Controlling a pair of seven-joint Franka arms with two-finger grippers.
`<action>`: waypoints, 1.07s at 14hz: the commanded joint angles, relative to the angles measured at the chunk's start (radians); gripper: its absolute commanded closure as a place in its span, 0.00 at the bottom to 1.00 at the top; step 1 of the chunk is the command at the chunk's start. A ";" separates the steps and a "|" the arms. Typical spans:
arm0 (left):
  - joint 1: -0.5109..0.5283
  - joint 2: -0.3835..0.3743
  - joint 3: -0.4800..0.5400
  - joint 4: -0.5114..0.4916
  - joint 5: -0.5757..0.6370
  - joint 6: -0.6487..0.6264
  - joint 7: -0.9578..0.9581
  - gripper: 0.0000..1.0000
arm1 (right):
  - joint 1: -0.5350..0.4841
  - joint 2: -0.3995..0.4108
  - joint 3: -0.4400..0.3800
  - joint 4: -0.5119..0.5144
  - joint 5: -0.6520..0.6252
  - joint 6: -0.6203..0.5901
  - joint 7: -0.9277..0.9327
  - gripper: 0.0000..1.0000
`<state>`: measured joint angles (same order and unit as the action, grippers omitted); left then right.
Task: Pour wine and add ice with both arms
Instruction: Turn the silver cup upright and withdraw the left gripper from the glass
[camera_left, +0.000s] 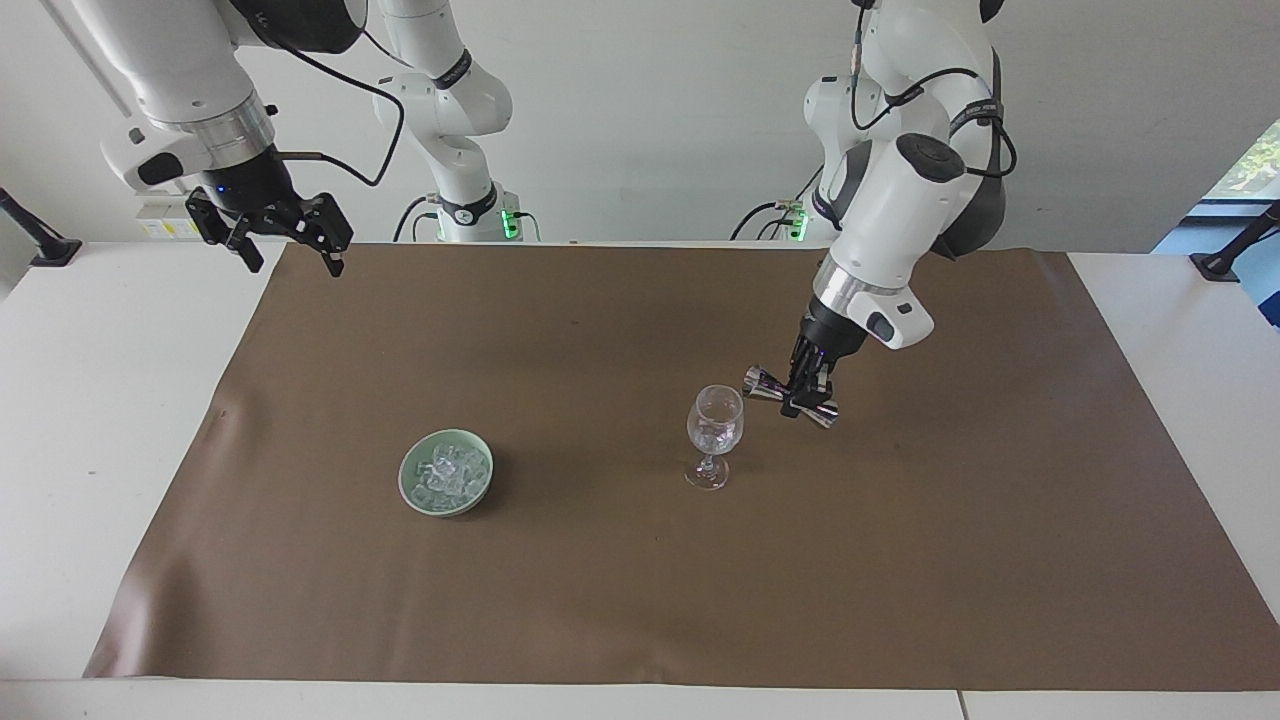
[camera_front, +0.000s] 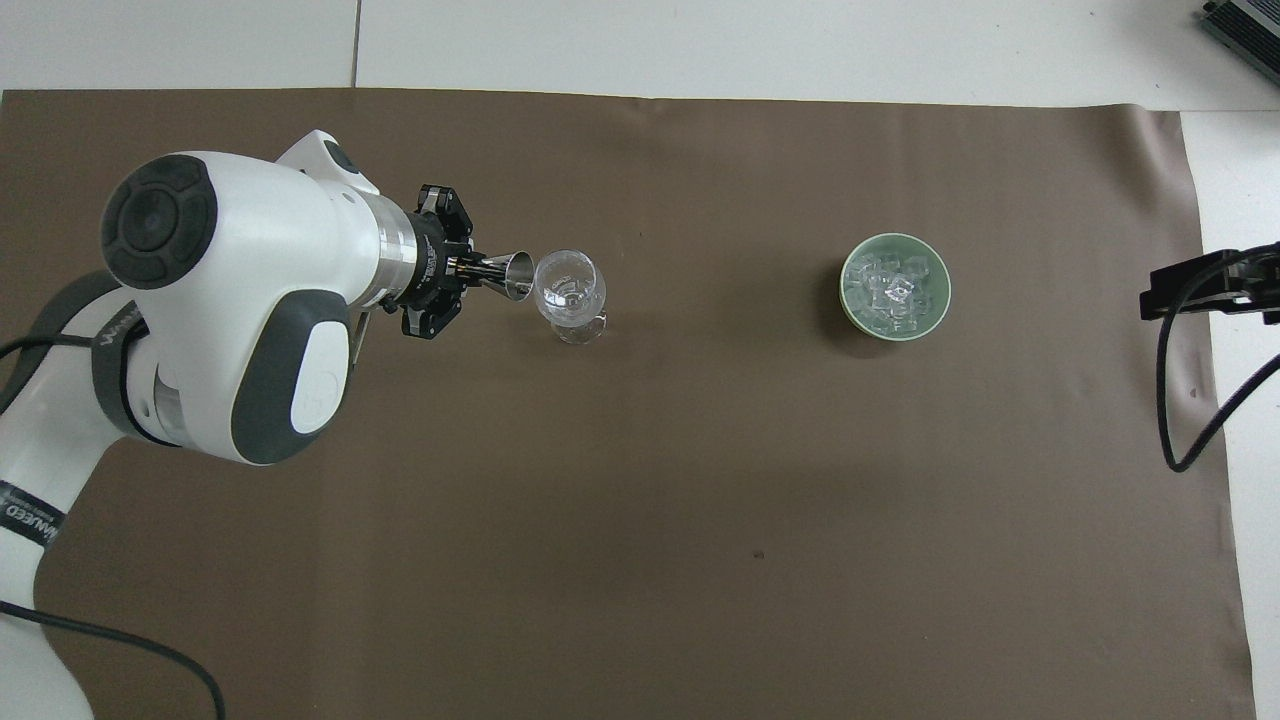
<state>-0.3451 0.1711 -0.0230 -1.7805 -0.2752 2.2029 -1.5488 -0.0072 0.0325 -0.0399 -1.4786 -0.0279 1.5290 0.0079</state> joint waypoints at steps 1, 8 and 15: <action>0.070 -0.013 -0.006 0.000 -0.137 -0.083 0.099 1.00 | -0.004 -0.016 -0.002 -0.019 0.013 0.005 -0.023 0.00; 0.244 -0.002 -0.006 -0.056 -0.458 -0.215 0.341 1.00 | -0.004 -0.016 -0.002 -0.019 0.013 0.005 -0.023 0.00; 0.377 0.039 -0.005 -0.149 -0.617 -0.245 0.510 1.00 | -0.004 -0.016 -0.002 -0.019 0.013 0.005 -0.023 0.00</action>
<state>-0.0107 0.2111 -0.0205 -1.9011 -0.8424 1.9829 -1.0755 -0.0072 0.0325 -0.0399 -1.4786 -0.0279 1.5290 0.0079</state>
